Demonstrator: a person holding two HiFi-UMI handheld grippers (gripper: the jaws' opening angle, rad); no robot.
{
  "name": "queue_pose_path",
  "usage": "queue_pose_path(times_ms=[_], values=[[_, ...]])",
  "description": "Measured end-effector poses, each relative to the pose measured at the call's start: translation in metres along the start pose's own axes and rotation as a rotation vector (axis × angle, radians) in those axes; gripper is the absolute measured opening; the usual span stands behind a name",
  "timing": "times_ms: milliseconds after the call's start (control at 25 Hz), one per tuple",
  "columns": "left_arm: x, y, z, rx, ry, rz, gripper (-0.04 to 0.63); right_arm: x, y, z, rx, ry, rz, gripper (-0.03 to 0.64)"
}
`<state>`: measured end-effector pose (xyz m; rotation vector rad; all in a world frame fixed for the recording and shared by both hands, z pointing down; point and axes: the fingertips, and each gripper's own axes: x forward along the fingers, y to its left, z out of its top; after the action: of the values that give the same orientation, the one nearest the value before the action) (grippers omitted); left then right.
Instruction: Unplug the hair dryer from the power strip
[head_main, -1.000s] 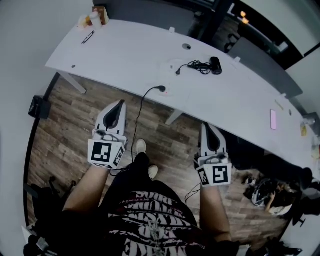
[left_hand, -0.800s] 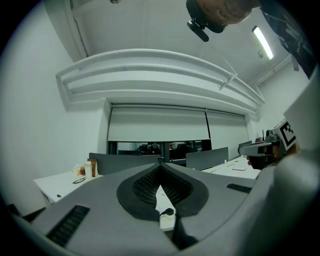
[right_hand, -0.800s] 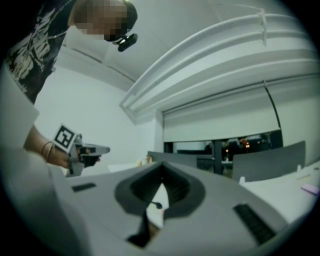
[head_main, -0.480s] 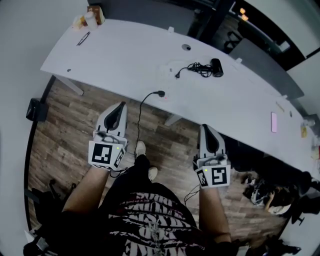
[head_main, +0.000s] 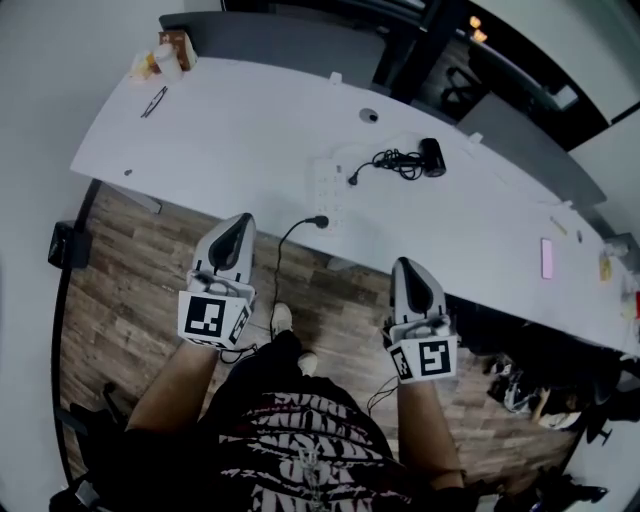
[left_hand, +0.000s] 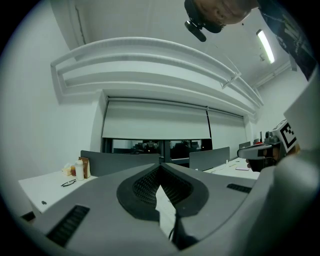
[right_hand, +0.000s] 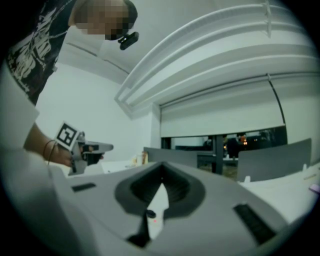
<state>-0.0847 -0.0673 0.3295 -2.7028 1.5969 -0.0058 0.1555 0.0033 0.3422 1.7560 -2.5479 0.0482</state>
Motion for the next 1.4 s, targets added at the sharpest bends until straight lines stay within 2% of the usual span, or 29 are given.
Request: queue_pose_path(times_ms=[440, 600, 800, 1160, 1400], values=[[0.057, 0.039, -0.013, -0.059, 0.014, -0.07, 0.023, 0.062, 0.002, 0.015, -0.044, 0.025, -0.032, 0.028], [0.067, 0.035, -0.03, -0.107, 0.041, -0.124, 0.023, 0.075, 0.001, 0.007, -0.042, 0.051, -0.027, 0.028], [0.085, 0.029, -0.058, -0.126, 0.106, -0.146, 0.023, 0.1, -0.006, -0.008, -0.006, 0.074, -0.002, 0.028], [0.133, 0.021, -0.118, -0.085, 0.193, -0.2, 0.023, 0.165, -0.035, -0.075, 0.022, 0.155, 0.038, 0.028], [0.169, 0.01, -0.172, -0.103, 0.311, -0.206, 0.023, 0.204, -0.058, -0.146, 0.068, 0.307, 0.102, 0.029]])
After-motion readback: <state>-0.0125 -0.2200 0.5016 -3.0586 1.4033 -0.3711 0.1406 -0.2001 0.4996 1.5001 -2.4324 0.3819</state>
